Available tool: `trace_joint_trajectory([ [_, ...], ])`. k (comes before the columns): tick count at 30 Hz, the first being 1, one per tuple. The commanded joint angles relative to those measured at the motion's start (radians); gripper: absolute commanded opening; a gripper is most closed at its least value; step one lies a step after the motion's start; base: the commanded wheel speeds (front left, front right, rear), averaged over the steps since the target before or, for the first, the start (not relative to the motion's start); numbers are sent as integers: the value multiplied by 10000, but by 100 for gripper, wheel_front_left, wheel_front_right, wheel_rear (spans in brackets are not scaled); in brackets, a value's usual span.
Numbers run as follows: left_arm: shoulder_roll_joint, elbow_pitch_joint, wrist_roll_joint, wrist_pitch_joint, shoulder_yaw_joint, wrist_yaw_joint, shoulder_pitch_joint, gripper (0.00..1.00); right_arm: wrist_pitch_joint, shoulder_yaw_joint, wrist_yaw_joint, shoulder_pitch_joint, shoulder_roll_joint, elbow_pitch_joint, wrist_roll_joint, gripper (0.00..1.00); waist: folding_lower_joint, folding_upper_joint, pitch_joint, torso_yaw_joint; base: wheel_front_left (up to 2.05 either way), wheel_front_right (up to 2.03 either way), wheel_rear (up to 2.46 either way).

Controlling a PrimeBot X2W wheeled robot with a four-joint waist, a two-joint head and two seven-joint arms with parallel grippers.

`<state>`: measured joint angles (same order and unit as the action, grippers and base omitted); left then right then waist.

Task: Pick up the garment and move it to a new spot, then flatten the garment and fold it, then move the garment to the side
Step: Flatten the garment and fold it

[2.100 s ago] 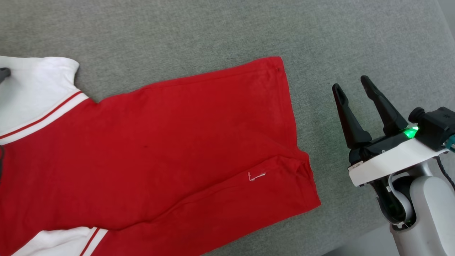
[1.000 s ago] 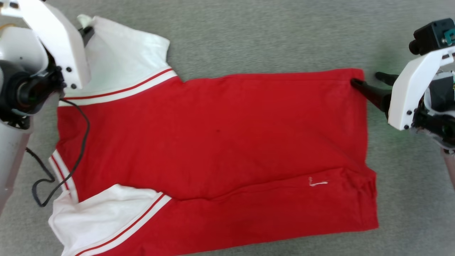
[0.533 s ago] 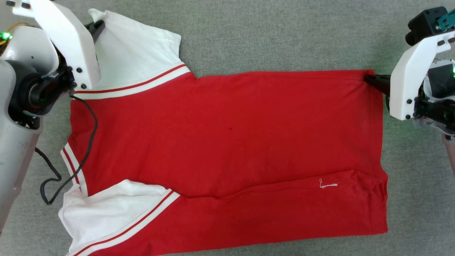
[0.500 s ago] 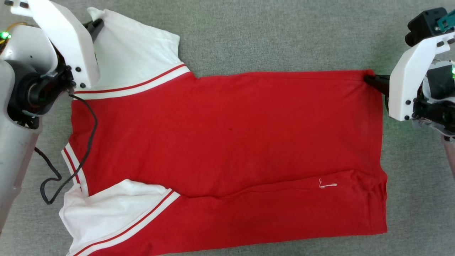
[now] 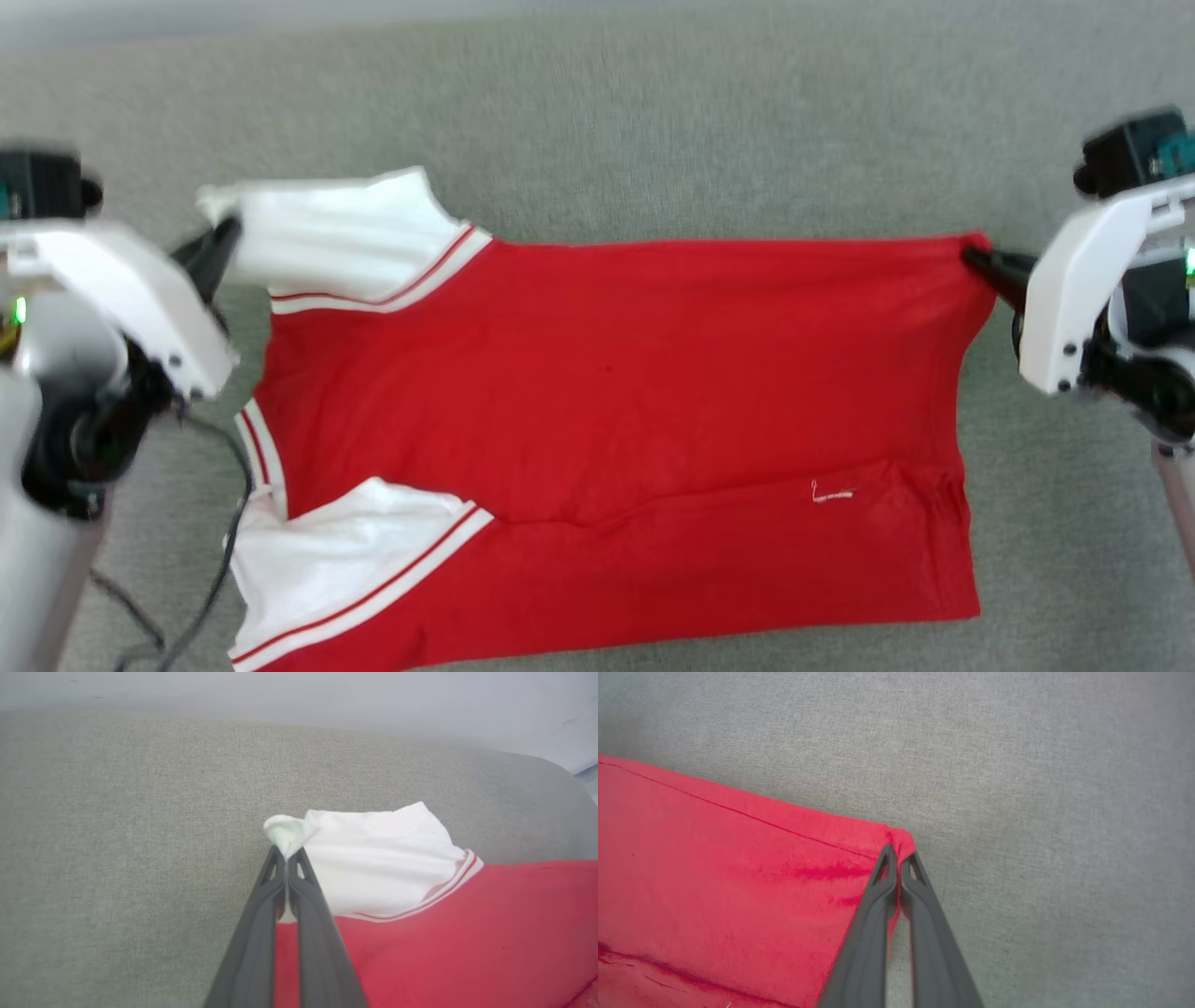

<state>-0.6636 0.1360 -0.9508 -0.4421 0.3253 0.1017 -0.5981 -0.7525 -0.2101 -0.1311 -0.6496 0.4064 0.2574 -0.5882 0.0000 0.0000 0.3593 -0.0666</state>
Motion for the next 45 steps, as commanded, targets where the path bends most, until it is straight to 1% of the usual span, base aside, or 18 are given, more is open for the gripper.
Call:
trace_joint_trajectory([
  [1,-18,-125,-166,241,-158,96,612,0,169,132,8,442,-10,-73,55,0,0,0,-641,124,0,0,0],
  [2,72,-386,-545,573,-386,266,1884,0,246,372,8,1269,-143,-144,19,0,0,0,-1117,246,0,0,0],
  [5,207,-606,-812,837,-514,422,3026,0,315,590,8,2045,-231,-196,59,0,0,0,-1475,311,0,0,0],
  [9,434,-807,-1170,1218,-684,600,4401,0,514,947,8,3030,-505,-116,30,0,0,0,-1774,313,0,0,0],
  [12,610,-866,-1384,1445,-762,688,5296,0,712,1208,8,3658,-668,-23,86,0,0,0,-1927,298,0,0,0],
  [15,780,-841,-1624,1570,-767,737,6056,0,790,1403,8,4249,-970,140,-83,0,0,0,-2051,259,0,0,0],
  [16,896,-821,-1654,1649,-734,717,6195,7,848,1469,8,4394,-1072,172,-164,27,0,0,-2067,251,0,0,0],
  [17,1018,-775,-1687,1737,-696,694,6311,92,913,1502,8,4523,-1117,208,-184,100,0,0,-2097,244,0,0,0],
  [18,1110,-702,-1689,1770,-612,666,6453,100,1007,1516,8,4651,-1165,243,-193,100,0,0,-2142,230,0,0,0],
  [22,1434,-464,-1776,1990,-522,541,6767,100,1352,1558,8,5030,-1337,227,-379,100,0,0,-2359,132,0,0,0],
  [26,1319,-482,-1447,2551,-622,395,6940,100,1689,1635,8,5336,-1207,-335,-490,100,0,0,-2606,35,0,0,0],
  [28,1249,-668,-1190,2891,-676,450,6890,100,1812,1713,8,5450,-1093,-714,-426,100,0,0,-2733,-5,0,0,0],
  [30,1138,-895,-759,3331,-754,632,6769,100,1828,1872,8,5530,-1037,-1104,-384,100,0,0,-2873,-48,0,0,0],
  [33,1130,-1327,-51,3990,-774,967,6540,100,1556,2204,8,5560,-936,-1554,-315,100,0,0,-3046,-89,0,0,0],
  [36,1229,-1762,682,4625,-653,1261,6225,100,1031,2616,8,5400,-883,-1826,-158,100,0,0,-3096,-89,0,0,0],
  [39,1308,-2131,1516,5241,-388,1439,5822,100,350,3107,8,5197,-902,-1945,1,100,0,0,-3030,25,0,0,0],
  [41,1443,-2292,2010,5619,-158,1475,5559,100,-122,3365,8,5063,-931,-2016,168,100,0,0,-2921,152,0,0,0],
  [45,1621,-2376,3054,6251,306,1743,5116,100,-1157,3745,8,4929,-1046,-2014,464,100,0,0,-2657,510,0,0,0],
])
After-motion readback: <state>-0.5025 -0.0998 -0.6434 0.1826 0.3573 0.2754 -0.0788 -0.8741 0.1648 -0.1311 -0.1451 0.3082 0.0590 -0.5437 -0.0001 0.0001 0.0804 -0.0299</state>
